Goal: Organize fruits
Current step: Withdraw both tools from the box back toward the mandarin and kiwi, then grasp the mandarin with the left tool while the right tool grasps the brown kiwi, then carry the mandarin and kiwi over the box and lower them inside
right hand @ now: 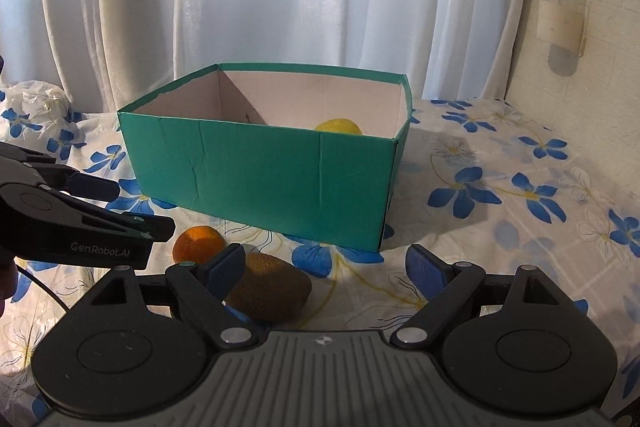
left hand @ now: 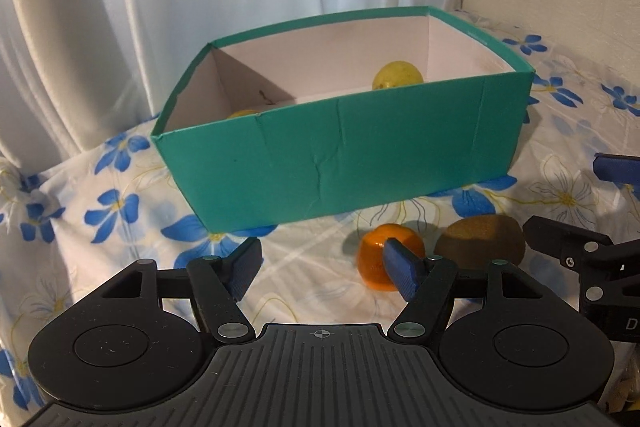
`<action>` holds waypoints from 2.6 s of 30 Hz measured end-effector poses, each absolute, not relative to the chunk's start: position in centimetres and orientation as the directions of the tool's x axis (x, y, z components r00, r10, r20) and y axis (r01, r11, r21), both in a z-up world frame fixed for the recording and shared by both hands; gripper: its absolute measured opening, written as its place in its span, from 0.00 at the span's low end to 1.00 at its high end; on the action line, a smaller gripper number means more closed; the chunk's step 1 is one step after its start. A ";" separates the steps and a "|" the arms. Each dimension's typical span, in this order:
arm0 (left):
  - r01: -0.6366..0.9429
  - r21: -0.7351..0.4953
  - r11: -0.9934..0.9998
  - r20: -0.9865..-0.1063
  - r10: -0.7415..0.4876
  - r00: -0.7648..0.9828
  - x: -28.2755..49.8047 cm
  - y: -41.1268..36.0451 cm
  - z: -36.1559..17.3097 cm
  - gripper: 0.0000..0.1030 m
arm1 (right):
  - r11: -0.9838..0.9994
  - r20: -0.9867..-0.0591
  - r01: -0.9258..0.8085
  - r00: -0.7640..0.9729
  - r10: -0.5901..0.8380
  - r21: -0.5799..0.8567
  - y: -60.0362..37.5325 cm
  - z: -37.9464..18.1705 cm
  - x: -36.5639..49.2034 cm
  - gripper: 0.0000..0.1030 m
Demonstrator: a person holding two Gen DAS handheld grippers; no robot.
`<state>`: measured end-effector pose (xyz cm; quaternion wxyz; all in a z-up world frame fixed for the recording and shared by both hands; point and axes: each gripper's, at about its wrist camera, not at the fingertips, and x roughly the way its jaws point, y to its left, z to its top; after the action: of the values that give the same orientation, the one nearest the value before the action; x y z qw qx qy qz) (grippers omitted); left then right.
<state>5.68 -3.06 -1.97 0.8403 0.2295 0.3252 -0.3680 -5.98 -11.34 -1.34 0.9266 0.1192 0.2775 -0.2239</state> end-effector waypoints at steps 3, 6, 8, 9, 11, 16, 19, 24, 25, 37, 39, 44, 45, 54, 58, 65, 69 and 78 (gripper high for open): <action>0.787 0.138 0.601 -0.728 -0.478 0.492 5.6 -3.5 -2.4 0.71 | 0.871 -0.582 0.482 0.737 -0.344 0.095 -11.2 -1.9 -6.1 0.86; 0.807 0.142 0.573 -0.733 -0.487 0.475 5.1 -3.9 -2.8 0.71 | 0.876 -0.591 0.473 0.734 -0.334 0.093 -10.9 -2.2 -6.0 0.85; 0.813 0.149 0.562 -0.742 -0.480 0.468 5.0 -4.2 -3.3 0.71 | 0.879 -0.597 0.468 0.731 -0.330 0.088 -10.6 -2.5 -5.9 0.85; 0.817 0.150 0.557 -0.747 -0.478 0.463 5.0 -4.4 -3.5 0.71 | 0.880 -0.602 0.466 0.729 -0.325 0.088 -10.5 -2.7 -5.9 0.85; 0.825 0.144 0.546 -0.754 -0.479 0.449 5.1 -4.7 -3.9 0.72 | 0.882 -0.610 0.463 0.726 -0.318 0.091 -10.4 -2.9 -5.8 0.84; 0.838 0.115 0.533 -0.759 -0.498 0.421 5.6 -5.2 -4.5 0.72 | 0.879 -0.624 0.468 0.715 -0.314 0.093 -10.5 -3.4 -5.6 0.84; 0.844 0.110 0.524 -0.772 -0.490 0.405 5.9 -5.8 -5.1 0.69 | 0.881 -0.631 0.464 0.711 -0.309 0.092 -10.5 -3.6 -5.4 0.83; 0.847 0.092 0.523 -0.785 -0.486 0.385 6.4 -6.2 -5.8 0.55 | 0.892 -0.630 0.446 0.714 -0.305 0.073 -10.3 -3.8 -4.6 0.79; 0.849 0.084 0.522 -0.787 -0.487 0.378 6.5 -6.2 -5.8 0.52 | 0.893 -0.633 0.444 0.712 -0.303 0.072 -10.3 -3.9 -4.5 0.77; 0.814 0.050 0.578 -0.793 -0.473 0.385 7.9 -4.8 -5.7 0.49 | 0.919 -0.668 0.385 0.707 -0.231 0.089 -9.8 -5.3 -1.8 0.63; 0.806 0.050 0.589 -0.796 -0.464 0.389 8.2 -4.5 -5.6 0.49 | 0.920 -0.678 0.377 0.704 -0.212 0.104 -9.8 -5.7 -1.4 0.55; 0.800 0.055 0.597 -0.795 -0.458 0.397 8.1 -4.4 -5.6 0.49 | 0.923 -0.666 0.371 0.715 -0.212 0.104 -9.8 -5.6 -0.9 0.52; 0.799 0.057 0.598 -0.796 -0.456 0.398 8.1 -4.4 -5.6 0.49 | 0.923 -0.666 0.369 0.716 -0.210 0.105 -9.9 -5.6 -0.9 0.53; 0.778 0.064 0.625 -0.798 -0.437 0.416 7.7 -4.4 -5.4 0.49 | 0.937 -0.654 0.334 0.732 -0.190 0.103 -10.1 -5.6 -0.8 0.49; 0.768 0.063 0.637 -0.781 -0.447 0.436 7.1 -3.8 -4.4 0.49 | 0.929 -0.657 0.342 0.734 -0.171 0.139 -10.5 -5.4 -1.3 0.49; 0.735 0.079 0.674 -0.746 -0.449 0.492 6.4 -3.4 -0.7 0.49 | 0.919 -0.608 0.371 0.763 -0.218 0.136 -10.8 -2.7 -3.2 0.49; 0.718 0.083 0.692 -0.729 -0.449 0.517 6.7 -3.9 2.4 0.49 | 0.910 -0.564 0.389 0.788 -0.248 0.144 -11.7 0.1 -4.0 0.49; 0.670 0.149 0.727 -0.655 -0.435 0.618 8.1 -6.6 10.3 0.49 | 0.890 -0.475 0.441 0.812 -0.339 0.119 -15.0 6.9 -2.4 0.49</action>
<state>8.07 -6.56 10.29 0.8783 0.1935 0.3037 -0.3144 -2.40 -15.00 6.91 0.9452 0.1126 0.2268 -0.2062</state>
